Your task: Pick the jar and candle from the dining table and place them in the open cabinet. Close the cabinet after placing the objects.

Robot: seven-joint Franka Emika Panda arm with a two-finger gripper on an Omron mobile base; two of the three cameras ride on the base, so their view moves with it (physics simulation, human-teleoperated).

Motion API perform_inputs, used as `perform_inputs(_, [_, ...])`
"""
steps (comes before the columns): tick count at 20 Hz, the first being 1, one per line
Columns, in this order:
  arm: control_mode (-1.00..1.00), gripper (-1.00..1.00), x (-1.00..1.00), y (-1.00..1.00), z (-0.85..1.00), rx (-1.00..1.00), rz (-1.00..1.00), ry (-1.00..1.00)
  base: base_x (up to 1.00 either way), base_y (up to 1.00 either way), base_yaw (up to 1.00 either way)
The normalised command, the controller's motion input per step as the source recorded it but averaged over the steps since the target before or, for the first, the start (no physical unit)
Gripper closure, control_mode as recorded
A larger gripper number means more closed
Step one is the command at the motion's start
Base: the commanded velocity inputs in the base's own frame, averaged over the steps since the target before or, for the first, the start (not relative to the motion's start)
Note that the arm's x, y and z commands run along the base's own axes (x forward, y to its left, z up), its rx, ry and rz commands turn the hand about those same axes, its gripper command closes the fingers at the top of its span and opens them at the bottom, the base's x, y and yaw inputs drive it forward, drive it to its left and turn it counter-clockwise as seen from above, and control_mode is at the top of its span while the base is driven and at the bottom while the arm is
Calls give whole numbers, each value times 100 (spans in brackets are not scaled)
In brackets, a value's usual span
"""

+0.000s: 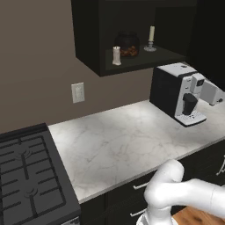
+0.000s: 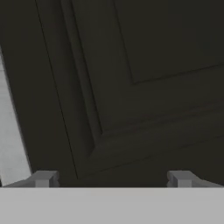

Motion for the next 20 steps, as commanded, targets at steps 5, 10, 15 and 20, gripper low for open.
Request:
perform_inputs(5, [-100, -100, 12, 92, 6, 0, -2, 1, 0, 0, 0])
perform_inputs(10, [-100, -100, 17, 80, 18, 0, -5, 4, 0, 0, 0])
perform_inputs(15, [-100, -100, 15, 65, 30, 0, -11, 7, 0, 0, 0])
perform_inputs(20, [-100, -100, 9, 58, 28, 0, -14, 8, 0, 0, 0])
